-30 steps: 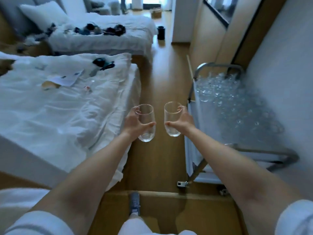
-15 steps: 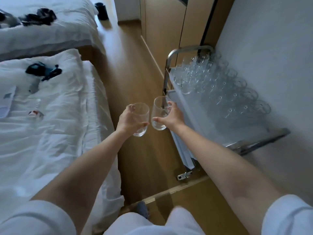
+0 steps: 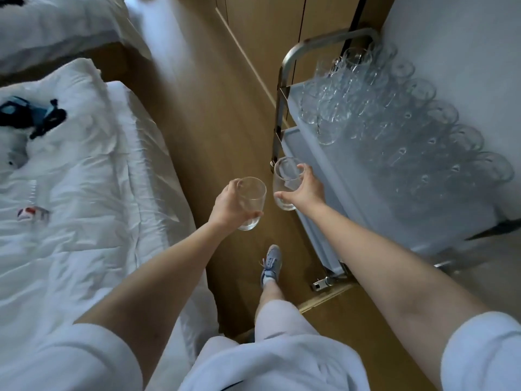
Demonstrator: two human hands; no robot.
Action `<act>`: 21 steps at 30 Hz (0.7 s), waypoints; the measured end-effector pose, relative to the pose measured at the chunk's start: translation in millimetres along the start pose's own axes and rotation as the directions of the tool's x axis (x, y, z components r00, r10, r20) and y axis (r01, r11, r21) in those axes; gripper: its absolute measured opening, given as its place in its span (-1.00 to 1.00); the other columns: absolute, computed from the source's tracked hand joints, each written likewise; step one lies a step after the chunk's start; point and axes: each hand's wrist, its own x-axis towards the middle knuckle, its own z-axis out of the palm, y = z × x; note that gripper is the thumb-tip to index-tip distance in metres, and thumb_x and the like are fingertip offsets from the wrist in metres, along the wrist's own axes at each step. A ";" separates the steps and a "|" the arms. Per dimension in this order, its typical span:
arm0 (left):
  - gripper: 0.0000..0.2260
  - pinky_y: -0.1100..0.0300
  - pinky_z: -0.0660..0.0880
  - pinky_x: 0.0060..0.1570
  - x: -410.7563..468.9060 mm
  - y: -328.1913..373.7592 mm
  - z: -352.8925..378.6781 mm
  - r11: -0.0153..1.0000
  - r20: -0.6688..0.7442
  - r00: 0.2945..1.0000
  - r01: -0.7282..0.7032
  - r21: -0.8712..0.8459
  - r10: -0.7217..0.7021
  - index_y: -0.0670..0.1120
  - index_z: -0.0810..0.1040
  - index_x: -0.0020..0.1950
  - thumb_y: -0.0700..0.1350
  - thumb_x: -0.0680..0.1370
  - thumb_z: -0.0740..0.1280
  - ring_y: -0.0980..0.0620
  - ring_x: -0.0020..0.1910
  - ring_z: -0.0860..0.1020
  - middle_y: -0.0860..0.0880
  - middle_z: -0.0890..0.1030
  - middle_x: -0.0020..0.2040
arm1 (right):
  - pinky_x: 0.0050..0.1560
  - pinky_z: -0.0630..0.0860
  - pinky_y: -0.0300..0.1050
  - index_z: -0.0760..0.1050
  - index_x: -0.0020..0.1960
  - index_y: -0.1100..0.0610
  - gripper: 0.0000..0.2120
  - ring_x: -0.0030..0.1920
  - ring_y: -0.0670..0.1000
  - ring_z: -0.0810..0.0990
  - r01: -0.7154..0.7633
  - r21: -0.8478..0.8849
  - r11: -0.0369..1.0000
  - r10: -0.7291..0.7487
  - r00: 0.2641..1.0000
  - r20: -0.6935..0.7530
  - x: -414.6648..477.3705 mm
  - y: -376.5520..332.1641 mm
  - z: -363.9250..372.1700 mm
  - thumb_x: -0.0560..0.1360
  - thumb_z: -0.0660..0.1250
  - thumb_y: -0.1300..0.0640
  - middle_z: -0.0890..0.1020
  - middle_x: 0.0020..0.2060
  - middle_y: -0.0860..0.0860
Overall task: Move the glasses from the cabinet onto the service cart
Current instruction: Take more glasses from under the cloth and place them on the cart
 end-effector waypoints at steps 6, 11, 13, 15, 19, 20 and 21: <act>-0.18 0.15 0.41 0.24 117.7 23.5 -45.4 0.998 -0.024 0.999 -0.035 0.058 0.037 -0.04 0.31 0.40 0.01 0.23 0.61 0.02 0.25 0.45 0.02 0.47 0.29 | 0.19 0.35 -0.17 0.21 0.42 0.05 -0.14 0.30 0.05 0.43 0.011 0.099 0.995 -0.012 1.000 0.008 108.5 -49.3 13.8 0.26 0.59 -0.01 0.43 0.31 0.05; -0.18 0.11 0.42 0.25 207.1 43.3 -73.4 0.997 -0.046 0.998 -0.038 0.071 0.042 -0.01 0.26 0.42 0.01 0.26 0.59 0.01 0.26 0.43 0.02 0.43 0.33 | 0.18 0.29 -0.23 0.20 0.44 0.03 -0.14 0.33 0.04 0.41 -0.017 0.145 0.989 0.012 0.999 0.033 177.5 -73.5 14.8 0.28 0.59 0.03 0.42 0.36 0.02; -0.18 0.08 0.41 0.26 238.8 45.2 -79.1 0.995 -0.010 0.999 -0.050 0.091 0.051 -0.01 0.27 0.42 0.00 0.26 0.59 0.01 0.27 0.42 0.03 0.42 0.33 | 0.20 0.31 -0.20 0.20 0.44 0.03 -0.14 0.34 0.05 0.41 -0.050 0.146 0.988 0.046 0.999 0.028 200.2 -76.3 15.9 0.28 0.59 0.06 0.42 0.36 0.03; -0.18 0.13 0.39 0.24 266.3 44.3 -81.3 0.989 0.053 0.996 -0.079 0.126 0.073 -0.01 0.27 0.42 0.00 0.26 0.59 0.01 0.28 0.41 0.04 0.43 0.33 | 0.22 0.31 -0.20 0.20 0.44 0.05 -0.15 0.35 0.04 0.40 -0.087 0.152 0.985 0.085 0.996 0.022 215.0 -76.8 16.0 0.28 0.58 0.09 0.41 0.36 0.03; -0.19 0.13 0.39 0.21 342.7 43.1 -78.9 0.956 0.242 0.960 -0.195 0.218 0.141 -0.01 0.27 0.40 0.02 0.25 0.59 -0.01 0.28 0.42 0.03 0.44 0.31 | 0.15 0.31 -0.27 0.26 0.40 0.09 -0.19 0.30 0.04 0.45 -0.163 0.144 0.976 0.174 0.983 -0.063 254.3 -74.6 18.7 0.27 0.59 0.10 0.47 0.33 0.02; -0.19 0.10 0.41 0.22 357.9 43.7 -77.4 0.943 0.287 0.945 -0.232 0.239 0.160 0.00 0.27 0.40 0.03 0.25 0.59 -0.02 0.28 0.42 0.03 0.44 0.32 | 0.17 0.33 -0.25 0.27 0.40 0.10 -0.17 0.30 0.05 0.46 -0.173 0.127 0.977 0.184 0.980 -0.081 261.2 -73.4 20.9 0.25 0.60 0.09 0.47 0.33 0.03; -0.19 0.09 0.41 0.22 378.5 45.0 -74.5 0.921 0.356 0.916 -0.288 0.262 0.185 0.00 0.27 0.40 0.04 0.25 0.59 -0.02 0.28 0.42 0.03 0.44 0.32 | 0.19 0.35 -0.23 0.26 0.41 0.11 -0.15 0.31 0.06 0.45 -0.204 0.133 0.970 0.219 0.969 -0.112 268.5 -72.1 25.2 0.24 0.61 0.07 0.47 0.33 0.04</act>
